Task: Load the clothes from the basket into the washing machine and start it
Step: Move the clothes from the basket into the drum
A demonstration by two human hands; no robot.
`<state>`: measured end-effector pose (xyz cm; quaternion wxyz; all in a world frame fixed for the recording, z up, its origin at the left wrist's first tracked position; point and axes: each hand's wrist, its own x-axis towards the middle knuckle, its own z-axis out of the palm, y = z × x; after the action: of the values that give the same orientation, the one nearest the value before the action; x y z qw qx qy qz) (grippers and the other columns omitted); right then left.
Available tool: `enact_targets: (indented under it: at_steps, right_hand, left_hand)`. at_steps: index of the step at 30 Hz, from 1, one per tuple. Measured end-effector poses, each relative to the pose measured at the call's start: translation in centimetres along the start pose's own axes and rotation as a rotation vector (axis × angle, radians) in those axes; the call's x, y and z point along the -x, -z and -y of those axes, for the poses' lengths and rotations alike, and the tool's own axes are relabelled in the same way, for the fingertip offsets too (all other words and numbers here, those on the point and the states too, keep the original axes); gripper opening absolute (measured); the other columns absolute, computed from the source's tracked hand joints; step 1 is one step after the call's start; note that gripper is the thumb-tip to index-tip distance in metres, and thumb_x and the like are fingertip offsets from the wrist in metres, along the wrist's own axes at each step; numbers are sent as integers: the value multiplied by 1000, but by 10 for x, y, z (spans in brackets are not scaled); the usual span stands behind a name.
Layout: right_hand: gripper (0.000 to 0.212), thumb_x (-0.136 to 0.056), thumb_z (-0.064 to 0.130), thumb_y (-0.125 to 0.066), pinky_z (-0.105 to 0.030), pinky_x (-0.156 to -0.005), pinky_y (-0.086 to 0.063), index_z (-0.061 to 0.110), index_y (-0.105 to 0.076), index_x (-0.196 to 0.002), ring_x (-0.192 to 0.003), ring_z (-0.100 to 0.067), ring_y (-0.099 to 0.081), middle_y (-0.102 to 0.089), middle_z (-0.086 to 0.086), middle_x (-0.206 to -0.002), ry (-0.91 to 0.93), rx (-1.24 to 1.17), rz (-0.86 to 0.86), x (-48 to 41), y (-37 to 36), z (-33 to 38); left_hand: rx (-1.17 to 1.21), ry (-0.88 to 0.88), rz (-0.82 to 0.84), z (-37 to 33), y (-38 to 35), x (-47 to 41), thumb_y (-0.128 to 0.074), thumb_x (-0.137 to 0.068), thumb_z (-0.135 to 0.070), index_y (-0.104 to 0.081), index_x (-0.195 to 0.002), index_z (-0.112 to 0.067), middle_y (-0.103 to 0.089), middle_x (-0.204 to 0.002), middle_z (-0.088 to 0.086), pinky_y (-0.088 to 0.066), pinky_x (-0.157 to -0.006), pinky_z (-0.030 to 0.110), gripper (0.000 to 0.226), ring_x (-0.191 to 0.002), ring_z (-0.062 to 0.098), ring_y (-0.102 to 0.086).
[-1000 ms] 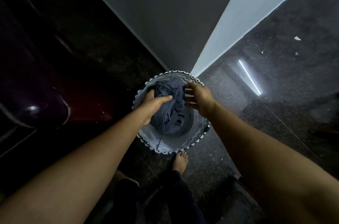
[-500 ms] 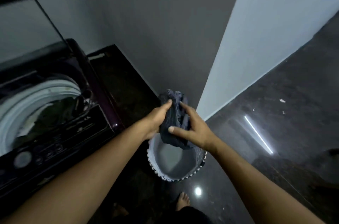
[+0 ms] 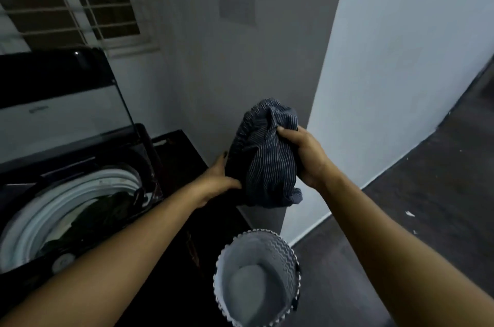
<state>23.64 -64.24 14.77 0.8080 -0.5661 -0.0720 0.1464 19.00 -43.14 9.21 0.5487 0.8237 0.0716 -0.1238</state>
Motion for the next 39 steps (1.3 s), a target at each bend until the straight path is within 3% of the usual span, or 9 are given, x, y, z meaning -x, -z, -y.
enact_targets:
  at_steps: [4, 7, 10, 15, 20, 28, 31, 34, 39]
  right_hand:
    - [38, -98, 21, -53, -45, -94, -57, 0, -60, -129, -98, -31, -70, -71, -17, -111, -14, -134, 108, -4, -23, 45]
    - [38, -98, 19, -56, -47, -101, -53, 0, -59, -130, -107, -33, -68, -68, -20, -123, 29, -42, 152, -13, -25, 61]
    - [27, -96, 8, -60, -46, -98, -55, 0, -64, -121, -110, -37, -68, -71, -20, -119, 74, 182, 25, -24, -18, 63]
    - [28, -94, 8, -66, -42, -72, -62, 4, -63, -122, -95, -31, -73, -74, -15, -113, 33, 390, -148, -36, -30, 52]
    - [23, -96, 16, -66, -46, -79, -63, 9, -62, -117, -97, -29, -72, -73, -12, -111, -5, 607, -32, -55, -105, 36]
    - [25, -98, 15, -63, -28, -78, -59, 17, -62, -123, -93, -11, -70, -71, 3, -108, 101, 769, 242, -93, -278, -16]
    - [26, -98, 5, -59, -17, -62, -55, 16, -61, -122, -86, -7, -68, -69, 6, -101, 73, 770, 282, -105, -330, -53]
    - [30, -93, -3, -60, -22, -62, -56, 11, -61, -119, -86, -16, -69, -70, -2, -100, 20, 788, 282, -116, -362, -95]
    - [30, -88, 0, -68, -45, -88, -59, 9, -64, -116, -98, -30, -70, -71, -10, -109, -95, 793, 252, -133, -390, -169]
  left_hand:
    - [91, -49, -91, -24, 6, -5, -67, -92, -13, -22, -157, -25, -50, -145, 0, -45, -93, 24, 80, -120, 13, -51]
    - [357, 40, -169, -57, 19, -7, -45, -104, -30, -52, -140, -24, -69, -115, 3, -53, -70, 29, 37, -95, 20, -64]
    - [620, 9, -164, -74, 46, -7, -38, -106, -32, -60, -128, -20, -68, -102, 2, -49, -67, 31, 34, -88, 21, -61]
    - [590, -178, -313, -90, 108, 1, -52, -100, -29, -69, -100, -30, -72, -97, -4, -44, -76, 32, 16, -92, 20, -62]
    - [527, -347, -341, -83, 183, 32, -61, -96, -24, -74, -105, -24, -77, -99, -4, -52, -75, 26, 16, -88, 12, -71]
    - [347, -213, -582, 10, 308, 79, -71, -88, -14, -70, -103, -14, -74, -96, 4, -55, -67, 24, 14, -85, 17, -70]
    - [282, -102, -649, 68, 346, 90, -70, -88, -18, -66, -107, -15, -72, -101, 4, -57, -78, 30, 20, -89, 18, -69]
    - [251, 4, -630, 125, 371, 96, -67, -90, -18, -65, -111, -21, -71, -104, 0, -55, -85, 29, 21, -94, 16, -67]
    - [222, 175, -566, 206, 390, 103, -71, -87, -7, -72, -106, -13, -75, -97, 3, -53, -62, 20, 20, -87, 19, -71]
